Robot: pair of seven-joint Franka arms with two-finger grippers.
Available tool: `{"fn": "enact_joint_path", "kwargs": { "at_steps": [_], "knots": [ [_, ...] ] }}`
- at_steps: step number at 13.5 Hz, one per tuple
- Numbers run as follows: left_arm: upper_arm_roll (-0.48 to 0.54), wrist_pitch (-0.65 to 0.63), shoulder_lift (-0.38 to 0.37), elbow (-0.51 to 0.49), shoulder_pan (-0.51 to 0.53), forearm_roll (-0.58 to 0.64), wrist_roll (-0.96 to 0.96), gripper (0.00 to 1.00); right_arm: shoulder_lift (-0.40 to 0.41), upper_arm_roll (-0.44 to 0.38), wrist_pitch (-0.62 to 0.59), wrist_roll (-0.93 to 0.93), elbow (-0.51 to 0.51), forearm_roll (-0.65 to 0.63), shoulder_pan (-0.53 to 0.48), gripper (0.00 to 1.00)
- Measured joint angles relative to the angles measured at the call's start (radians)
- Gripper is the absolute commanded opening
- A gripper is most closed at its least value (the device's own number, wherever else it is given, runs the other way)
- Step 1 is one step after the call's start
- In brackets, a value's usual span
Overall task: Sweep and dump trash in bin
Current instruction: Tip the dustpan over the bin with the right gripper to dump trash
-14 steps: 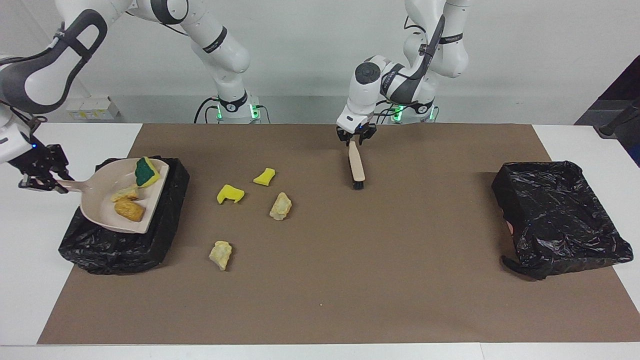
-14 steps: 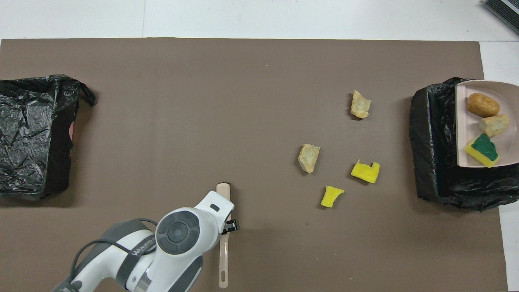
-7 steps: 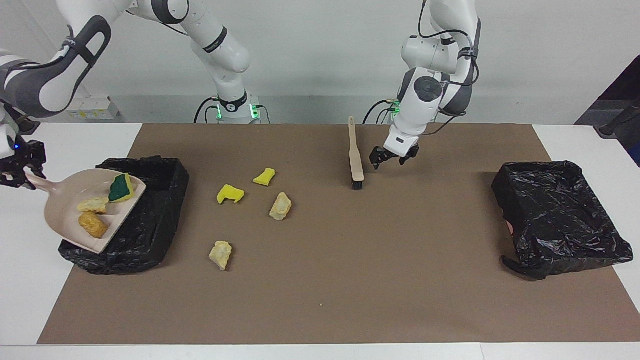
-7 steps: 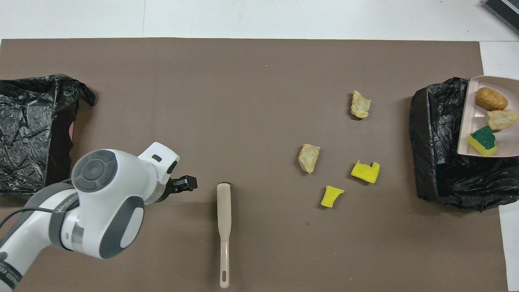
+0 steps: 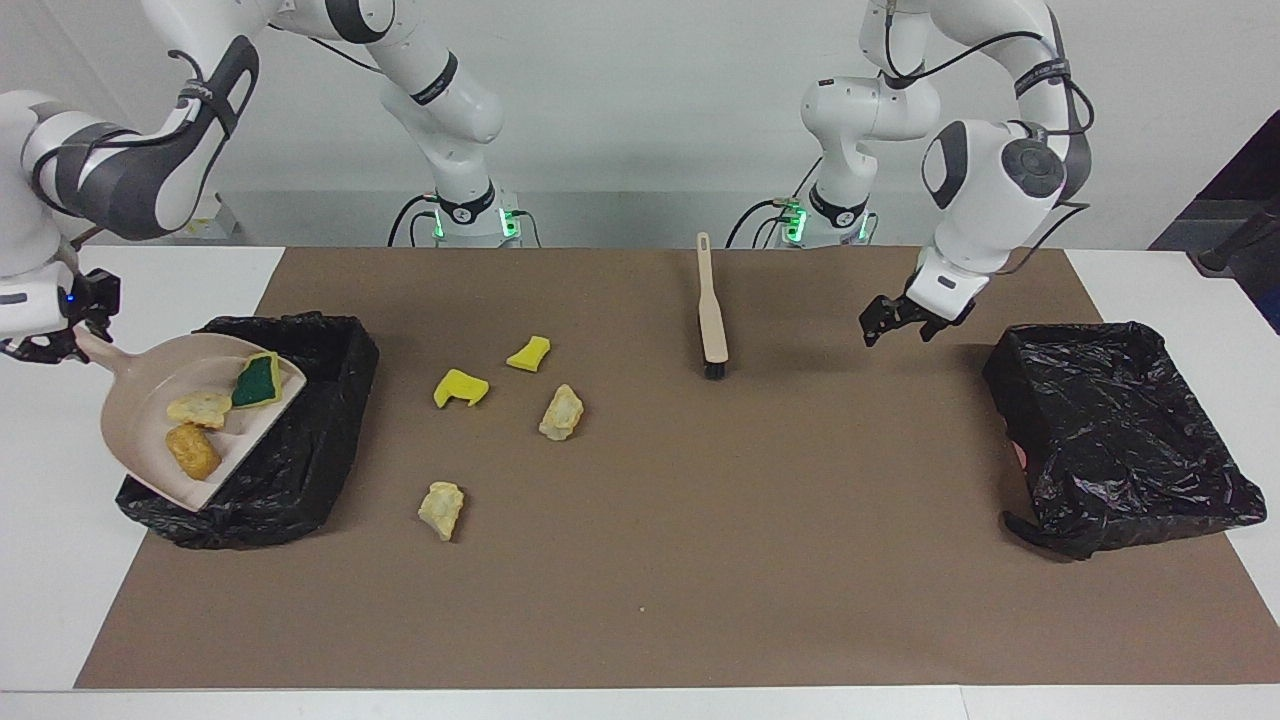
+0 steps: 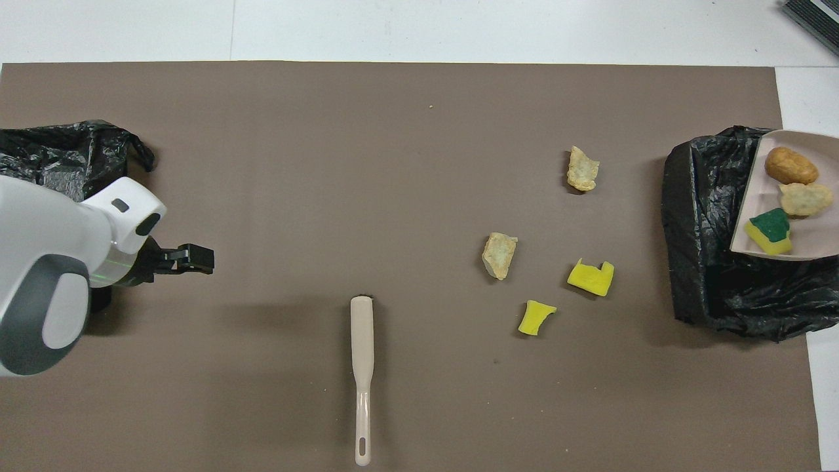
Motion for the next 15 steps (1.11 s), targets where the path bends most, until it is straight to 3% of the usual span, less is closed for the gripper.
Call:
{"fn": "enact_joint_path", "kwargs": {
  "at_steps": [6, 11, 15],
  "knots": [
    [-0.003, -0.257, -0.005, 0.228, 0.035, 0.049, 0.021, 1.00, -0.063, 0.003, -0.065, 0.177, -0.068, -0.163, 0.074, 0.00],
    [-0.005, -0.399, -0.041, 0.322, 0.035, 0.051, 0.052, 1.00, -0.065, 0.005, -0.128, 0.282, -0.077, -0.270, 0.170, 0.00],
    [-0.011, -0.422, -0.062, 0.329, 0.035, 0.051, 0.064, 1.00, -0.077, 0.006, -0.128, 0.284, -0.076, -0.376, 0.199, 0.00]
  ]
}}
